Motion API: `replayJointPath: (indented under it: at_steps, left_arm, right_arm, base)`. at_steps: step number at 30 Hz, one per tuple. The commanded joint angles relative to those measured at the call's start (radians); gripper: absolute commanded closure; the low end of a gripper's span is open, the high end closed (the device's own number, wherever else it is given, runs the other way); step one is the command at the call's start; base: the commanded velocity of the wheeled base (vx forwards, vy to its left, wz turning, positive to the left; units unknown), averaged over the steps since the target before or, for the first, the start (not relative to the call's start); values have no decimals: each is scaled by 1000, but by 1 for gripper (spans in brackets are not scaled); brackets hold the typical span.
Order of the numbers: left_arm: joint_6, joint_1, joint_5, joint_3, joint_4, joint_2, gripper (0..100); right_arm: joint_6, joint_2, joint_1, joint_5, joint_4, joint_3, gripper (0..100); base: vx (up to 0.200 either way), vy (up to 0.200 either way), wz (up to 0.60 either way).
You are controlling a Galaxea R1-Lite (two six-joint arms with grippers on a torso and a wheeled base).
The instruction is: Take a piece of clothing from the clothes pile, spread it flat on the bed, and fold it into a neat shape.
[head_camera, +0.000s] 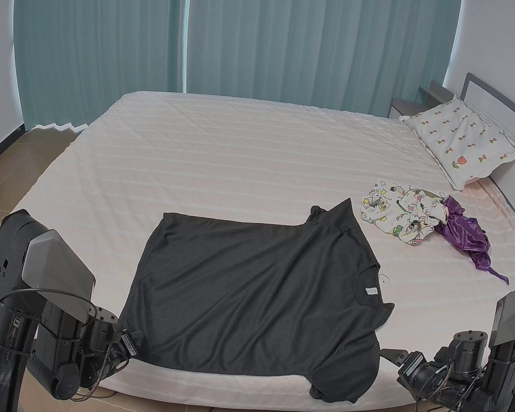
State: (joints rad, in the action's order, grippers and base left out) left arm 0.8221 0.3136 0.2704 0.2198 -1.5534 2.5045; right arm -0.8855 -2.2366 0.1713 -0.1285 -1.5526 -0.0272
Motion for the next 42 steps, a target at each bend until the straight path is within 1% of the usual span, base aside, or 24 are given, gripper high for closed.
replayJointPath:
  at_steps: [1, 3, 6, 11, 12, 13, 14, 15, 16, 18, 19, 20, 22, 24, 27, 28, 29, 30, 31, 34, 38, 40, 42]
  left_arm:
    - [0, -2, 15, -8, -16, 4, 100]
    - [-9, 2, 61, -19, -16, -1, 100]
    - [-15, 4, 62, -53, -16, -21, 100]
    - [-5, 9, 1, -94, -16, -79, 100]
    - [0, -1, -43, -108, -16, -104, 100]
    - [3, -8, -63, -112, -16, -107, 100]
    - [5, -16, -80, -117, -16, -107, 100]
    - [5, -21, -85, -115, -16, -105, 100]
    - [5, -22, -86, -115, -16, -104, 100]
    - [5, -22, -89, -115, -16, -101, 100]
    - [5, -22, -89, -117, -16, -101, 100]
    - [5, -22, -91, -119, -16, -101, 100]
    - [9, -22, -102, -131, -16, -105, 100]
    - [18, -24, -137, -143, -16, -107, 100]
    - [23, -25, -158, -149, -16, -108, 100]
    - [25, -34, -168, -151, -16, -105, 100]
    - [25, -36, -171, -151, -16, -102, 100]
    - [25, -36, -171, -151, -16, -102, 100]
    - [25, -38, -174, -152, -16, -99, 100]
    - [26, -38, -178, -154, -16, -98, 100]
    - [26, -38, -195, -154, -16, -99, 100]
    - [26, -38, -195, -154, -16, -98, 100]
    - [26, -38, -195, -154, -16, -99, 100]
  right_arm:
    - [2, -6, 1, 1, -11, 0, 0]
    - [3, -8, -1, 1, -11, 1, 0]
    - [7, -11, -3, 3, -11, 1, 0]
    - [11, -12, -3, 3, -11, -11, 0]
    - [30, -11, -3, 3, -11, -19, 0]
    - [50, -9, -3, 3, -11, -26, 0]
    - [50, -9, -3, 3, -11, -26, 0]
    - [122, -6, 1, 3, -11, -42, 0]
    - [160, -5, 1, 3, -11, -45, 0]
    - [218, -6, 1, 0, -3, -66, 0]
    - [234, -12, 1, 0, 6, -94, 0]
    - [241, -17, 1, 0, 17, -108, 0]
    - [247, -37, 1, -2, 83, -161, 0]
    - [249, -41, -1, -2, 150, -220, 0]
    - [249, -43, -7, -5, 192, -252, 0]
    - [249, -52, -15, -10, 270, -319, 0]
    - [250, -63, -18, -11, 301, -347, 0]
    - [250, -63, -18, -11, 301, -347, 0]
    - [249, -92, -19, -29, 310, -379, 0]
    - [241, -115, -33, -72, 302, -401, 0]
    - [255, -117, -38, -88, 302, -398, 0]
    - [269, -127, -41, -88, 304, -401, 0]
    - [335, -163, -62, -88, 302, -408, 0]
  base:
    - [0, 0, 0]
    - [0, 0, 0]
    - [0, 0, 0]
    - [0, 0, 0]
    - [0, 0, 0]
    - [0, 0, 0]
    - [0, 0, 0]
    - [0, 0, 0]
    - [0, 0, 0]
    - [0, 0, 0]
    - [0, 0, 0]
    - [0, 0, 0]
    - [0, 0, 0]
    - [0, 0, 0]
    - [0, 0, 0]
    - [0, 0, 0]
    - [0, 0, 0]
    - [0, 0, 0]
    - [0, 0, 0]
    - [0, 0, 0]
    - [0, 0, 0]
    - [0, 0, 0]
    - [0, 0, 0]
